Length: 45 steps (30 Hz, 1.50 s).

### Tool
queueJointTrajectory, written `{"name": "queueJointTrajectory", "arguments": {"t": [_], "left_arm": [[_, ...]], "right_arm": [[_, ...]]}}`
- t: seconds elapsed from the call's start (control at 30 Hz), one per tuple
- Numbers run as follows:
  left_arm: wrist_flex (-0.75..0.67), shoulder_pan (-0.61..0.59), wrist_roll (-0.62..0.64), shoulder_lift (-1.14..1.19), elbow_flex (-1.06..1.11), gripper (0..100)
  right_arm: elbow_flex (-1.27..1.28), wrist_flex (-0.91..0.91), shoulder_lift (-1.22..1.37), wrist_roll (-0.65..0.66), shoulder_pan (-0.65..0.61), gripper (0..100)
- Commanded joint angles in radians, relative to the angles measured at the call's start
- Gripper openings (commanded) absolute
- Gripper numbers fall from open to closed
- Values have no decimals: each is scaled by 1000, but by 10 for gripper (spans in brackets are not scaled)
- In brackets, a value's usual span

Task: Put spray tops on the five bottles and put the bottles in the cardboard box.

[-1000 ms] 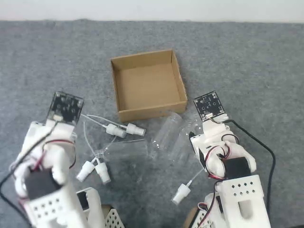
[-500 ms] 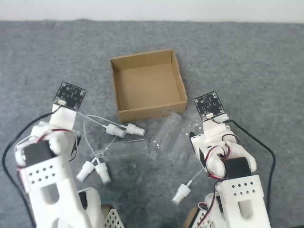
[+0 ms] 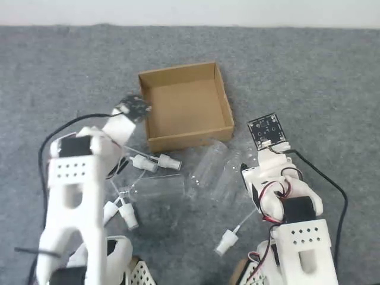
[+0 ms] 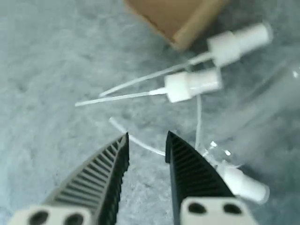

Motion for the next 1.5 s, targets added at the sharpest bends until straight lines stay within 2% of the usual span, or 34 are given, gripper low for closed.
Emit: {"name": "queueJointTrajectory", "arguments": {"t": [0.0, 0.7, 1.17, 1.3, 1.47], "left_arm": [[-25, 46, -75, 121, -94, 119], [-28, 229, -222, 370, -148, 123], [-224, 232, -232, 477, -148, 125], [-242, 229, -232, 502, -148, 171], [-244, 226, -232, 555, -148, 176]], "right_arm": [[-17, -25, -22, -6, 13, 37], [-15, -25, -22, -6, 15, 37], [-15, -25, -22, -6, 15, 37], [-15, -25, -22, -6, 15, 37], [-15, -25, -22, -5, 15, 37]]}}
